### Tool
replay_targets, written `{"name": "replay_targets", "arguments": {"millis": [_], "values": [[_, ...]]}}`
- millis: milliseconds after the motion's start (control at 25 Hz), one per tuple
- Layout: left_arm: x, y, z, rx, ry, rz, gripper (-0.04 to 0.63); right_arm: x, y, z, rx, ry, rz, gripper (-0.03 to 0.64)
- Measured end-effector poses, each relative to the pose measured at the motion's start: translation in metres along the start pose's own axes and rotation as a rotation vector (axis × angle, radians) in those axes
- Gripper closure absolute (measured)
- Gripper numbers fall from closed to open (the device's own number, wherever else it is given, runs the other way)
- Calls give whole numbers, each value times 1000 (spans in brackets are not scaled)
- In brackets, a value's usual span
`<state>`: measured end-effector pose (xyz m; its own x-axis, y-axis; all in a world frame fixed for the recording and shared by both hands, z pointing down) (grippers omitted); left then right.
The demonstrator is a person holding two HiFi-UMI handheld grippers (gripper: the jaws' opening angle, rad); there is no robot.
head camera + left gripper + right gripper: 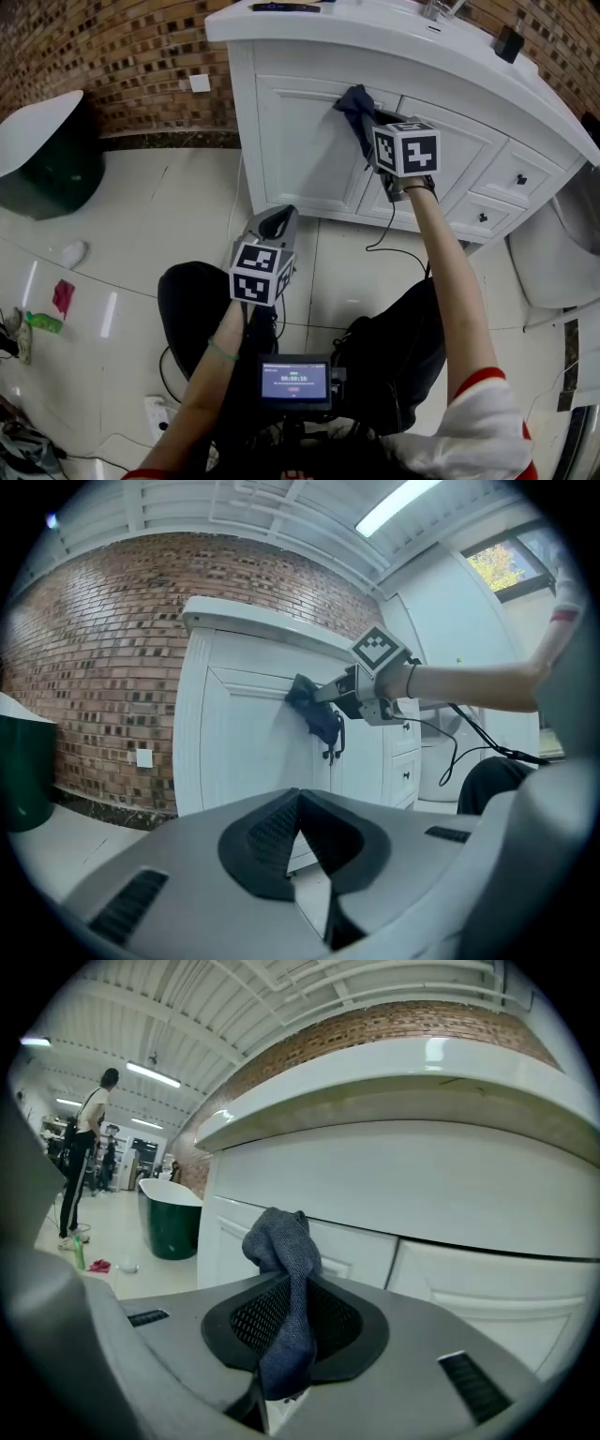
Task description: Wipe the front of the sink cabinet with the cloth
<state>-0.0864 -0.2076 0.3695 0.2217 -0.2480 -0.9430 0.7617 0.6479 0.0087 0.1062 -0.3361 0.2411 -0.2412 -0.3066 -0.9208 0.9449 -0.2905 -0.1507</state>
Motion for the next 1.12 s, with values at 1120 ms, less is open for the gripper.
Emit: {"name": "replay_targets", "arguments": {"millis": [1120], "values": [[-26,-9,-2,22,-37,-49,575,1,-159,76,260,-21,-61,557]]}}
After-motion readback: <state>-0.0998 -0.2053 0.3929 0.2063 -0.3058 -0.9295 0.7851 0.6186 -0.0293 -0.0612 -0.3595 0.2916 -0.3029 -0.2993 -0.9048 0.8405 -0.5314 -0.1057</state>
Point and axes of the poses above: the fingertips, and each gripper's own axes: z forward along the fingers, y to its right, x out of its top, the point moved 4 cm from there along -z, backward along the fingers, and after that the axes turned 8 degrees about -y, right-handed, at the moved point
